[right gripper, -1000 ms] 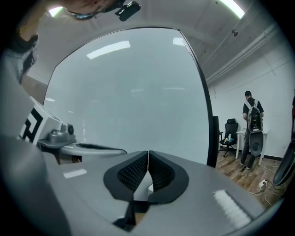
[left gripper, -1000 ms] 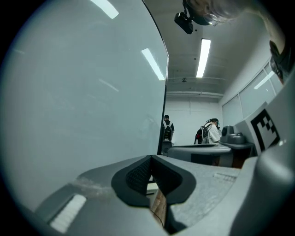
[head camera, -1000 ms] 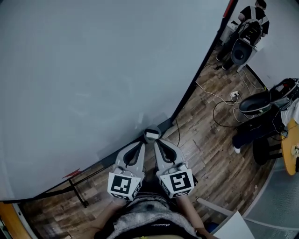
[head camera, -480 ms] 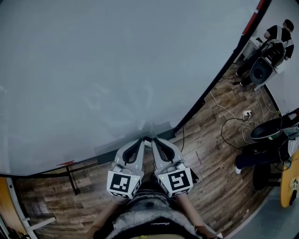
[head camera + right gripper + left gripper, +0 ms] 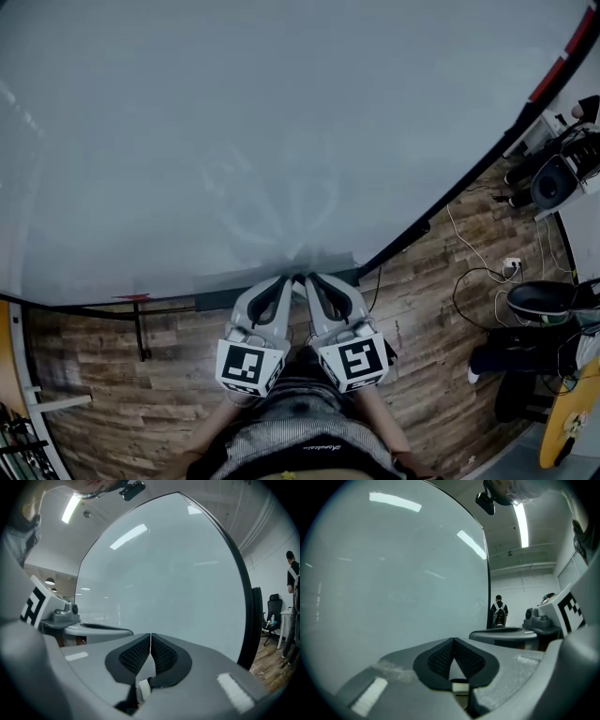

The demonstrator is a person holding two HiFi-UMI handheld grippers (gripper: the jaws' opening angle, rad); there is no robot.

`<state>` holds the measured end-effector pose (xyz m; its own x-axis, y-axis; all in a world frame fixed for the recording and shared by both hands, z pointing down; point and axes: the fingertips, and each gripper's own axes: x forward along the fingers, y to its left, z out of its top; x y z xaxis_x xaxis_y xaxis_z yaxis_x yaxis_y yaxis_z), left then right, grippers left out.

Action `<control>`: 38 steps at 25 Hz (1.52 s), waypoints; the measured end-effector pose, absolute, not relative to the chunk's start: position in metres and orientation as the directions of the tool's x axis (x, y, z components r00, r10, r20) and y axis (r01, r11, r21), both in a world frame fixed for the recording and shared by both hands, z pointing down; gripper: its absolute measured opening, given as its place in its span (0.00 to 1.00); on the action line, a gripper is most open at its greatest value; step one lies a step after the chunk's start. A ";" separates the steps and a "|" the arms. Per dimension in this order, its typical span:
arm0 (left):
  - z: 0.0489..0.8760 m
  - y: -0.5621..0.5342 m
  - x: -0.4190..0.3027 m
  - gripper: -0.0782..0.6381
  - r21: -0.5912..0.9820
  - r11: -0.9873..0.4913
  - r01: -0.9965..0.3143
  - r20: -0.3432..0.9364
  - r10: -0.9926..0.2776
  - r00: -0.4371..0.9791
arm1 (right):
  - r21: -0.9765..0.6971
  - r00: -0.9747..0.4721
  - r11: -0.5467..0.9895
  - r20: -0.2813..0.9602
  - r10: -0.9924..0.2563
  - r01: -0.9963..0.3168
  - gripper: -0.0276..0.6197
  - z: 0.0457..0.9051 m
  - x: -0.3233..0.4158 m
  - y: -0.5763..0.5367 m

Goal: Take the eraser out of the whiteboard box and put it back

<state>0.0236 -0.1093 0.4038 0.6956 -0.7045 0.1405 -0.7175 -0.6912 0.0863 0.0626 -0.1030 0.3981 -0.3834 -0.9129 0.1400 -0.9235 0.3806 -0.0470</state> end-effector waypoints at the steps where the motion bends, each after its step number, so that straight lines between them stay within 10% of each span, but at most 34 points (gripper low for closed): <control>1: 0.403 -0.109 0.023 0.11 0.087 -0.682 -0.726 0.139 -0.714 0.686 | -0.044 -0.394 0.392 0.139 -0.909 -0.919 0.05 0.399 0.062 -0.104; 38: 0.430 -0.104 -0.010 0.11 0.132 -0.464 -0.876 0.195 -0.855 0.481 | 0.003 -0.564 0.616 0.399 -0.723 -0.788 0.05 0.495 0.051 -0.107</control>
